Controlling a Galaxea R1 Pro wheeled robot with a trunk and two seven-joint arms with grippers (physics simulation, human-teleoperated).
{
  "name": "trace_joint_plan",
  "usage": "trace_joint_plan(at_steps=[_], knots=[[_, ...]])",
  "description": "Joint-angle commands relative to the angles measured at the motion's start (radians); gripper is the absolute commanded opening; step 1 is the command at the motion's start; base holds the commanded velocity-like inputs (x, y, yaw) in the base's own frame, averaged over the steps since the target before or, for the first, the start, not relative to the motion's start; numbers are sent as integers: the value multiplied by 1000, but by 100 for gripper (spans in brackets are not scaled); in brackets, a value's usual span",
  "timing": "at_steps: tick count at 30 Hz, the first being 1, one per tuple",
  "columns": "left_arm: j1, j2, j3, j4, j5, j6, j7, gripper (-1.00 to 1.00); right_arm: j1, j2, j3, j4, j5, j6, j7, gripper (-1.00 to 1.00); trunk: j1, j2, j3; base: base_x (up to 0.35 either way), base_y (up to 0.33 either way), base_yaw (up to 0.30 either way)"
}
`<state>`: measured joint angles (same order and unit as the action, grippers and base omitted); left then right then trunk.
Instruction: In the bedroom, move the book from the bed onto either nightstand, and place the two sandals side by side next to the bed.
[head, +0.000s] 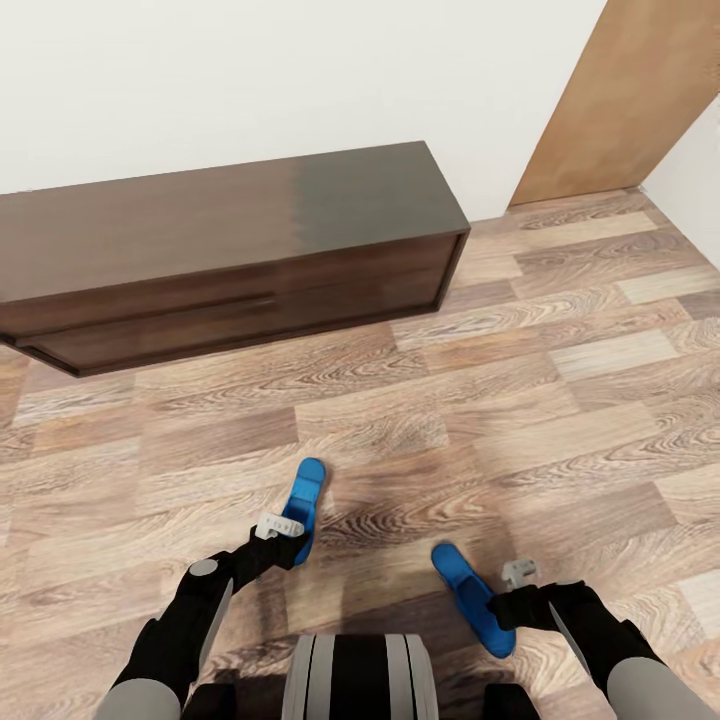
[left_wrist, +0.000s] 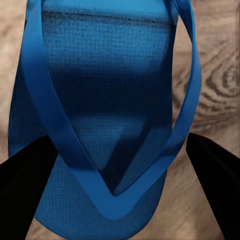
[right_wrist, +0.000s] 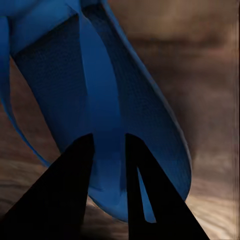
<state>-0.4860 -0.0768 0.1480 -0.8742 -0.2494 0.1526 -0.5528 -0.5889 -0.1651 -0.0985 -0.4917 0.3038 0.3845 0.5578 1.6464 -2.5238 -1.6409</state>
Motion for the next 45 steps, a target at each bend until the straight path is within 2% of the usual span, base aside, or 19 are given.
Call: trace_joint_plan(at_steps=[1, 19, 29, 45], knots=[[0, -2, 5, -2, -5, 7, -9, -100, 0, 0, -7, -2, 8, 6, 9, -100, -1, 0, 3, 0, 0, 0], [0, -1, 5, 1, -4, 7, -9, -100, 0, -4, -10, -7, 6, 5, 15, -100, -9, 4, 73, 0, 0, 0], [1, 0, 7, 3, -4, 7, -9, -100, 0, -9, -13, -65, 3, 6, 17, -100, -13, 7, 112, 0, 0, 0], [6, 9, 10, 8, -3, 7, -9, -100, 0, -16, -20, -70, -5, 6, 16, -100, -20, 10, 174, 0, 0, 0]])
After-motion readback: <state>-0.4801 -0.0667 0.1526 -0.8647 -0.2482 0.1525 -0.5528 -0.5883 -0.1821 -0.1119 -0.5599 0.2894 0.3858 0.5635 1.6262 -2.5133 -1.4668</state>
